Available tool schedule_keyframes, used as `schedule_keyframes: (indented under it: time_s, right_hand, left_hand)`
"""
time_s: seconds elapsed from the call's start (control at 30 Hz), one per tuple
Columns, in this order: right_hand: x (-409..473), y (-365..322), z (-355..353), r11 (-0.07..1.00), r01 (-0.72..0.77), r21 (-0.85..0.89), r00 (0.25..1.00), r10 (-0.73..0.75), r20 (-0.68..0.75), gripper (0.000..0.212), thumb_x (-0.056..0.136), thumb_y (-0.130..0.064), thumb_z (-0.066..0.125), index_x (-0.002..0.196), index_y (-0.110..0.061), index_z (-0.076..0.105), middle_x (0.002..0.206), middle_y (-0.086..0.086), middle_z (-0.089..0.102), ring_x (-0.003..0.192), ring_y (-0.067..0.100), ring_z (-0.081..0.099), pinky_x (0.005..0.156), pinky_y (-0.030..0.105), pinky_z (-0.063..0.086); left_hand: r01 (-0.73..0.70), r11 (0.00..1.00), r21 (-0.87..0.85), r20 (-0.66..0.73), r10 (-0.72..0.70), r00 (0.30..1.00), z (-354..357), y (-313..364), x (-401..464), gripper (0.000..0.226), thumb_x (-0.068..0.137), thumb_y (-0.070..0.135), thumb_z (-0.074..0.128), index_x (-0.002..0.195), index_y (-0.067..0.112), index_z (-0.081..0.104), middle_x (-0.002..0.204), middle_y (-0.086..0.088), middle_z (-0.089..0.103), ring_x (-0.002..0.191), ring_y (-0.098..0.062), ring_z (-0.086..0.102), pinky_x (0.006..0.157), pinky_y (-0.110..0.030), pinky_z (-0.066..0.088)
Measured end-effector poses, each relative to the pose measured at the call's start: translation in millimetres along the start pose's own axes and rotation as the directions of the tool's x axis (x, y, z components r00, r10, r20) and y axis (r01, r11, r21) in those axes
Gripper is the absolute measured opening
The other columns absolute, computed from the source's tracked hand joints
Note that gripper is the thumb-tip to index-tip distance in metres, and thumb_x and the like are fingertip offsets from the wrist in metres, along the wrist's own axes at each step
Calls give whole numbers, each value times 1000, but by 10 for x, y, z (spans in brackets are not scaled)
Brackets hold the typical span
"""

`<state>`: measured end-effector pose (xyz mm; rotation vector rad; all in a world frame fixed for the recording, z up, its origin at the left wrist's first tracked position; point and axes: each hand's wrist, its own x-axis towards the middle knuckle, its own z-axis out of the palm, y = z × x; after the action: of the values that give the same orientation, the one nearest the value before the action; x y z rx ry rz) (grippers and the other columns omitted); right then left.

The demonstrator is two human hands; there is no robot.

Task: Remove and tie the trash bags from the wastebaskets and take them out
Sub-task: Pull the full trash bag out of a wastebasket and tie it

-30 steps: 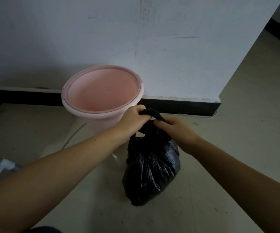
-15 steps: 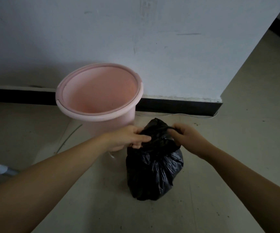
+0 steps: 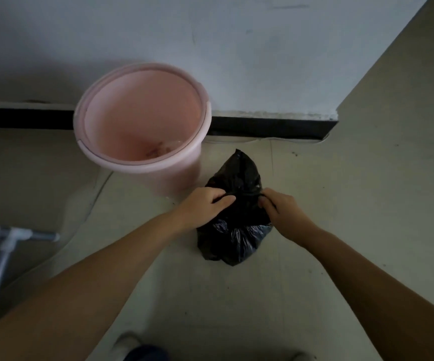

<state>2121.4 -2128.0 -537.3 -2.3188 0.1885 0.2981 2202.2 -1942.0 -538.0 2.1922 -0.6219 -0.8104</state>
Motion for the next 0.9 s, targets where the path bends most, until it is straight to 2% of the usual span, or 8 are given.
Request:
schedule_keyframes:
  time_s: [0.07,0.17,0.27,0.47,0.6,0.7,0.83,0.9]
  right_hand:
    - [-93,-242,-250,1000,-3,-26,1000,3,14,19,98,-10,39,80,-10,47,63,-5,44,56,3,40,57,9,36]
    - [-308,-604,-611,998,-31,-49,999,32,21,21,98,-11,39,81,-5,49,63,-2,43,55,4,38,56,9,35]
    - [-568,-1023,-974,995,-66,-75,997,69,42,20,99,-12,38,80,-8,45,61,-5,41,55,5,38,55,10,35]
    - [-1064,-1978,-1692,987,-102,-121,990,113,87,25,100,-17,36,93,1,52,81,15,58,68,27,50,57,32,30]
    - [-1412,-2737,-2183,986,-96,-133,991,107,78,19,100,-16,36,98,-7,52,80,5,54,68,21,49,56,31,30]
    - [-1621,-3208,-2475,984,-72,-163,996,81,48,20,99,-16,36,104,-6,53,79,11,57,68,24,49,61,28,31]
    - [-1850,-3693,-2660,979,-53,-199,996,67,67,16,100,-20,32,92,-16,45,64,-8,42,64,24,46,50,26,28]
    - [-1954,-3906,-2642,976,-32,-215,994,54,95,13,101,-19,32,89,-21,38,67,-6,44,66,24,45,53,29,29]
  left_hand:
    - [10,1000,-8,29,-9,1000,-184,234,-100,45,96,33,49,56,17,35,53,4,34,49,-5,35,50,-20,25]
    - [28,999,-24,79,-26,997,-429,663,-314,42,96,33,47,64,6,47,58,-3,41,55,-15,40,55,-25,27]
    - [50,999,-12,109,-48,993,-709,1121,-608,42,96,34,46,69,2,49,63,-9,44,56,-16,41,57,-28,29]
    - [82,996,-20,138,-79,987,-1389,1995,-1274,42,96,35,46,65,7,43,63,-11,43,58,-18,40,54,-28,25]
    - [74,997,-7,127,-72,989,-1907,2636,-1791,44,96,34,47,59,12,38,57,-5,40,53,-15,37,53,-28,25]
    - [51,999,12,98,-52,994,-2261,3052,-2129,46,97,33,46,56,16,34,55,-2,35,51,-15,34,53,-29,22]
    - [62,998,-12,73,-61,995,-2529,3275,-2552,46,96,32,48,54,18,34,53,0,35,50,-13,34,54,-30,25]
    - [72,997,-12,79,-70,994,-2627,3312,-2792,46,96,32,47,55,18,34,53,0,36,50,-12,35,53,-28,25]
